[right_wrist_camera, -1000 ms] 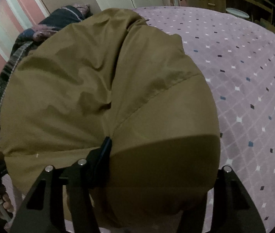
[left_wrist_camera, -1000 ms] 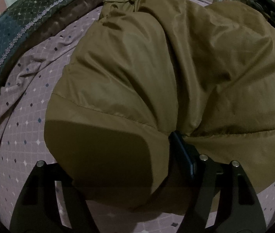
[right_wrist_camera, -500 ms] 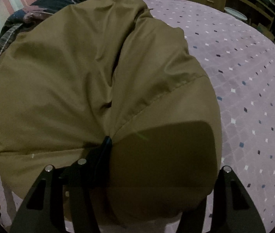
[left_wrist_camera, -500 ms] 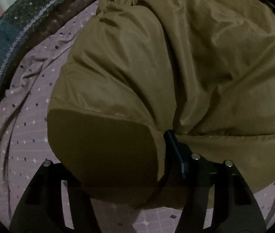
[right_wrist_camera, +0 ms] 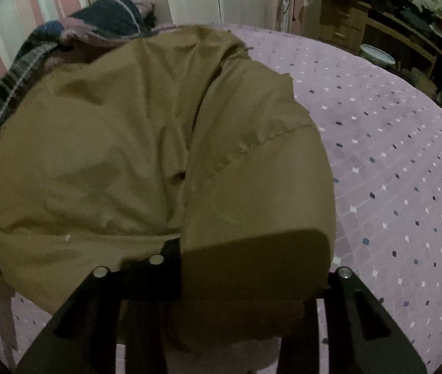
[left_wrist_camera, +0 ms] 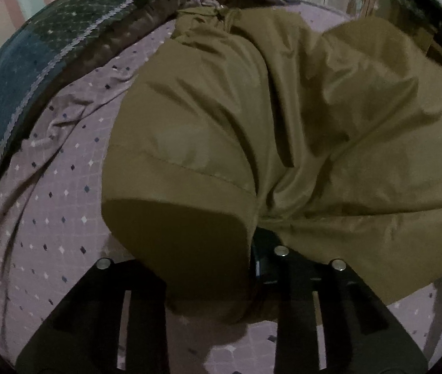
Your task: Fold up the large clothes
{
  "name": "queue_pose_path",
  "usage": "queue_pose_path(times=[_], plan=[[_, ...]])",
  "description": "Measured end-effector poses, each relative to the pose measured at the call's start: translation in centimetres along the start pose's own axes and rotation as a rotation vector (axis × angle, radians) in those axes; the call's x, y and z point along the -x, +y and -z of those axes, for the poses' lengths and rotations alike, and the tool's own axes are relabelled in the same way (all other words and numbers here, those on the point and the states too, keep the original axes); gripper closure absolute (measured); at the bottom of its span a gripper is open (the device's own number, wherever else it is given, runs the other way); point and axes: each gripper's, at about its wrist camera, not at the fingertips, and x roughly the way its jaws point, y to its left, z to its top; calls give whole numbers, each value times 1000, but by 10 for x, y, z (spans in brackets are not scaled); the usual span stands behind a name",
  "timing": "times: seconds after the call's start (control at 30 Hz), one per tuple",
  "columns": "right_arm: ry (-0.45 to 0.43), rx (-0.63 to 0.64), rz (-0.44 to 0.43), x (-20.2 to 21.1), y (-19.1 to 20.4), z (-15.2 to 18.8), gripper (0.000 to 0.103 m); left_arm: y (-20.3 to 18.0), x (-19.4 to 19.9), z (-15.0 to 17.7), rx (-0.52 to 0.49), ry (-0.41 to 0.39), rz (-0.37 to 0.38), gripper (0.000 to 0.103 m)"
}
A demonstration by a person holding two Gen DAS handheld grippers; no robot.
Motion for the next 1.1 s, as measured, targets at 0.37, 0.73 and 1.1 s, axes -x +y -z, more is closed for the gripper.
queue_pose_path(times=[0.37, 0.73, 1.1], plan=[[-141, 65, 72, 64, 17, 33, 73, 53, 21, 34, 86, -64, 179, 81], [-154, 87, 101, 117, 24, 87, 73, 57, 29, 64, 65, -25, 184, 81], [-133, 78, 67, 147, 16, 128, 73, 53, 57, 97, 34, 25, 117, 81]])
